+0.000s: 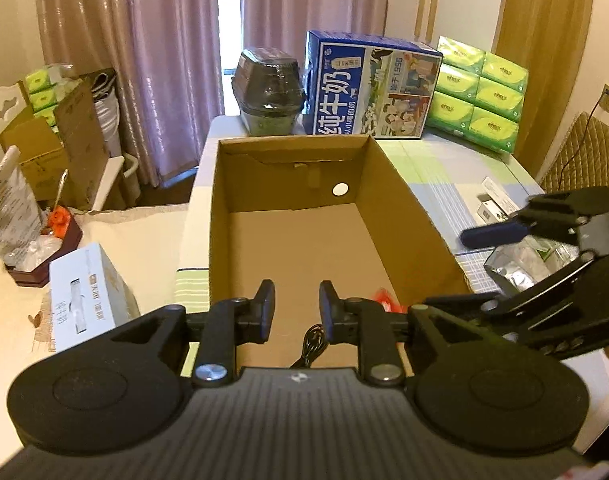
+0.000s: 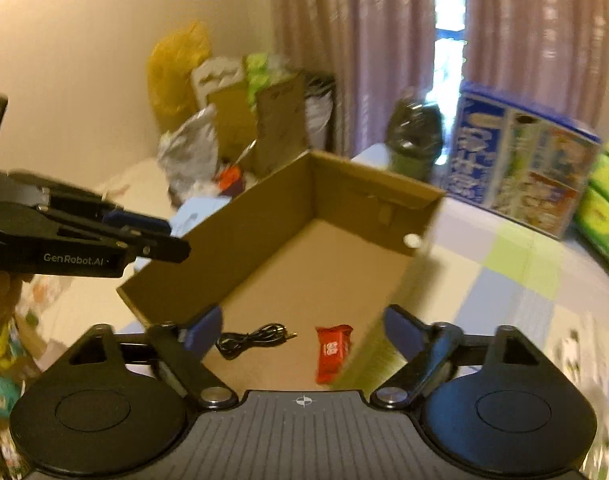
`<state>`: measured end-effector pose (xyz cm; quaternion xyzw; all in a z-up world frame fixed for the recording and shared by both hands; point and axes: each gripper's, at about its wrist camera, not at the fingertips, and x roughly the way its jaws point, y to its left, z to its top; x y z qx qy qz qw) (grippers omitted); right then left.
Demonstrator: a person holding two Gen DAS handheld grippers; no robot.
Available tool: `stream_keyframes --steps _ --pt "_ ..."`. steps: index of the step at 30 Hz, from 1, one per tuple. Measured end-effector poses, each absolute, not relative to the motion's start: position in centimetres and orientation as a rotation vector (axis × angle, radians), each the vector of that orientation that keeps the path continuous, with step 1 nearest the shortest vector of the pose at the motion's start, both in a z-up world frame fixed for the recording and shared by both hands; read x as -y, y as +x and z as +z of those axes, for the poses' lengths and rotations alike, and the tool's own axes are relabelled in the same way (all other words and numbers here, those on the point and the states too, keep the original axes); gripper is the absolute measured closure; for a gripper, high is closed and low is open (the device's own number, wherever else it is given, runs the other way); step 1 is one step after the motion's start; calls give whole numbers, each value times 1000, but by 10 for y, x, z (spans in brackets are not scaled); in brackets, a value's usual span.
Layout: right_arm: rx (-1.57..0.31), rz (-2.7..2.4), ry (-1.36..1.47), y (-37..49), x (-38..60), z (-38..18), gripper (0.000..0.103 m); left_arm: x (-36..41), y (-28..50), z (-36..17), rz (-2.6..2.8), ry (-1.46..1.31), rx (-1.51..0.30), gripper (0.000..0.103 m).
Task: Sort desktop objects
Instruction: 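Carry cable and candy to the cardboard box and open both tools over it, then move both tools back toward the items on the table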
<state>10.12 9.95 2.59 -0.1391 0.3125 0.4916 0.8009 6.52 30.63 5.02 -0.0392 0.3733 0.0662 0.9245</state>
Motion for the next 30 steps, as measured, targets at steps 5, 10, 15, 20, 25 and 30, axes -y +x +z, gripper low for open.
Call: stream_keyframes --steps 5,10,15,20,25,30 --pt "-634 924 -150 73 -19 27 2 -284 44 63 120 -112 -717 73" --pt "-668 758 -48 62 63 18 2 -238 29 73 82 -112 -698 45" --pt "-705 587 12 65 133 11 2 -187 20 79 18 -134 -674 28" --pt "-735 467 51 70 186 12 2 -131 19 74 -63 -164 -668 10" --pt "-753 417 103 71 219 11 2 -82 33 50 -104 -165 -723 4" --pt "-778 392 137 81 229 6 2 -53 50 31 -103 -187 -749 1"
